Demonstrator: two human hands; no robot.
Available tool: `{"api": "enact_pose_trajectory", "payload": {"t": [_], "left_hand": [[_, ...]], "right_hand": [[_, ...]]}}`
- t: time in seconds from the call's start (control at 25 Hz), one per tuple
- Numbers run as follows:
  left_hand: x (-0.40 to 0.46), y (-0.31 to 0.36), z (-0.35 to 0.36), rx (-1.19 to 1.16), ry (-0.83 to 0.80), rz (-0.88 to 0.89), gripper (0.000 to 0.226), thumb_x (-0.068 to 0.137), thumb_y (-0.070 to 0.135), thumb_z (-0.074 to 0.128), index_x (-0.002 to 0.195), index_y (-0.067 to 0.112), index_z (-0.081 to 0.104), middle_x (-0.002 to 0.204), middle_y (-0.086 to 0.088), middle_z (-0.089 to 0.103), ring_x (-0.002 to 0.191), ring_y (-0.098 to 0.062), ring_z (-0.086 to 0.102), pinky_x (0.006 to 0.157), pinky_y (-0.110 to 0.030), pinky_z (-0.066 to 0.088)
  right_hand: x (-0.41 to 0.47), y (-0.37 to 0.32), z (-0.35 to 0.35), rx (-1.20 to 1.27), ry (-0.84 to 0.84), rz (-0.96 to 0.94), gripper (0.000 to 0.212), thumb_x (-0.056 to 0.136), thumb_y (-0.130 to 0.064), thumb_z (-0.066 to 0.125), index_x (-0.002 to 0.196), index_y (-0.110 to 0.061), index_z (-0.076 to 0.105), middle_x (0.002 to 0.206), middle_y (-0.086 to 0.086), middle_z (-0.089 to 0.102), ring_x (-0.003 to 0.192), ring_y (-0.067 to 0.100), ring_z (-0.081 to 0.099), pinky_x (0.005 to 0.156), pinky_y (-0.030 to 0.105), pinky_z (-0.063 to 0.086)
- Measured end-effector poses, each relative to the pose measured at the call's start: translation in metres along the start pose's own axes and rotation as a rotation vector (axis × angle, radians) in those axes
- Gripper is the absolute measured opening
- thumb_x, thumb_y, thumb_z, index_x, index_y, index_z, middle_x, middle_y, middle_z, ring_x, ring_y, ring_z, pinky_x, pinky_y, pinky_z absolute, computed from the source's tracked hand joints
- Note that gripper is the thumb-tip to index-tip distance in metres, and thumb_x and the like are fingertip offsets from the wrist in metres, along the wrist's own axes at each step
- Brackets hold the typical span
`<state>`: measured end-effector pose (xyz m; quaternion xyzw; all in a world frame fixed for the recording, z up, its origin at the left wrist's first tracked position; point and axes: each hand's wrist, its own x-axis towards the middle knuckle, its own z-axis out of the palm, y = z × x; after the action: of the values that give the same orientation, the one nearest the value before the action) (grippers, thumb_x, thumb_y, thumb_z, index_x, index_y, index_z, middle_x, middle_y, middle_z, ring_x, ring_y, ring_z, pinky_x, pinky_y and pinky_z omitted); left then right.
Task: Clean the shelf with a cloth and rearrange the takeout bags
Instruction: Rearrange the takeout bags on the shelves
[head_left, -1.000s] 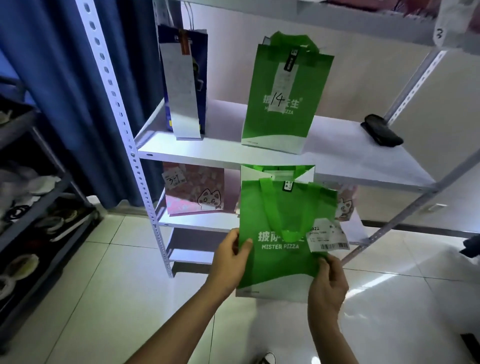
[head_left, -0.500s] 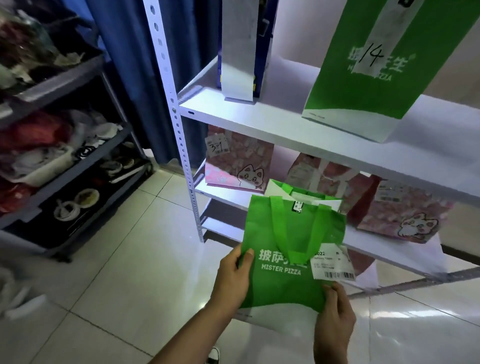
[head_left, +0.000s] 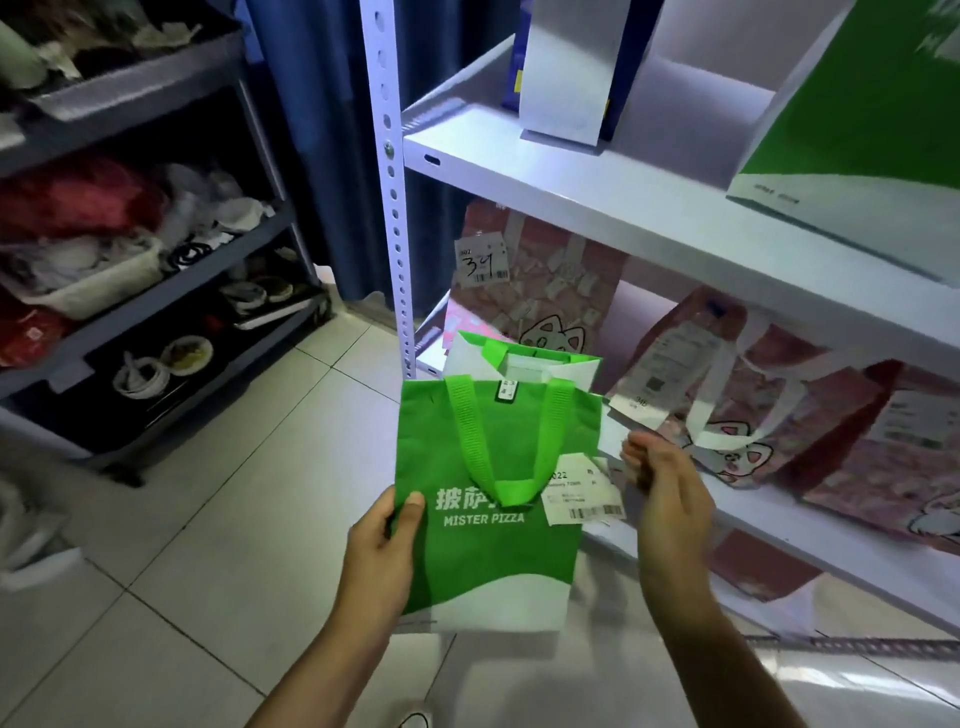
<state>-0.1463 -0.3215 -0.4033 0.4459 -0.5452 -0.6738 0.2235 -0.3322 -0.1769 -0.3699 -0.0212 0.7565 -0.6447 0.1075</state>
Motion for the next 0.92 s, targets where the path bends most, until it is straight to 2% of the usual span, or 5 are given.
{"api": "enact_pose_trajectory", "payload": {"t": [0.16,0.32,0.6,0.8,0.92], "left_hand": [[0.02,-0.012,-0.018,-0.049,0.055,-0.032,0.021,0.101,0.016,0.052,0.1,0.021,0.072,0.095,0.001,0.078,0.089,-0.021,0.073,0.078,-0.037,0.059],[0.038,-0.02,-0.033,-0.116,0.097,-0.082,0.02,0.101,0.017,0.052,0.106,0.02,0.071,0.093,0.0,0.078,0.078,-0.015,0.075,0.058,-0.021,0.057],[0.057,-0.027,-0.051,-0.161,0.114,-0.108,0.021,0.102,0.015,0.05,0.106,0.019,0.071,0.09,0.0,0.079,0.076,-0.013,0.075,0.057,-0.021,0.057],[0.064,-0.033,-0.056,-0.173,0.113,-0.122,0.021,0.102,0.015,0.05,0.105,0.016,0.071,0.092,-0.003,0.079,0.077,-0.015,0.075,0.058,-0.022,0.057],[0.064,-0.033,-0.058,-0.18,0.109,-0.122,0.022,0.103,0.016,0.049,0.107,0.017,0.07,0.094,-0.003,0.079,0.08,-0.015,0.075,0.059,-0.023,0.057]], "right_hand": [[0.069,-0.02,0.05,-0.095,-0.068,-0.084,0.026,0.102,-0.016,0.055,0.126,-0.015,0.066,0.12,-0.001,0.067,0.11,0.014,0.062,0.097,0.024,0.05],[0.132,-0.023,0.098,-0.233,-0.032,0.015,0.03,0.102,-0.027,0.053,0.127,-0.011,0.057,0.098,-0.002,0.063,0.074,0.008,0.053,0.054,0.013,0.041],[0.202,-0.009,0.112,-0.433,-0.133,0.13,0.062,0.1,-0.012,0.051,0.156,-0.017,0.027,0.155,0.01,0.041,0.127,0.023,0.049,0.091,0.023,0.036],[0.212,0.0,0.123,-0.535,-0.038,0.071,0.027,0.092,-0.027,0.068,0.115,-0.014,0.069,0.112,0.003,0.069,0.103,0.019,0.059,0.089,0.027,0.05],[0.2,0.008,0.127,-0.493,0.02,0.046,0.014,0.092,-0.014,0.059,0.079,-0.016,0.055,0.076,-0.005,0.055,0.085,0.021,0.055,0.067,0.027,0.044]]}}
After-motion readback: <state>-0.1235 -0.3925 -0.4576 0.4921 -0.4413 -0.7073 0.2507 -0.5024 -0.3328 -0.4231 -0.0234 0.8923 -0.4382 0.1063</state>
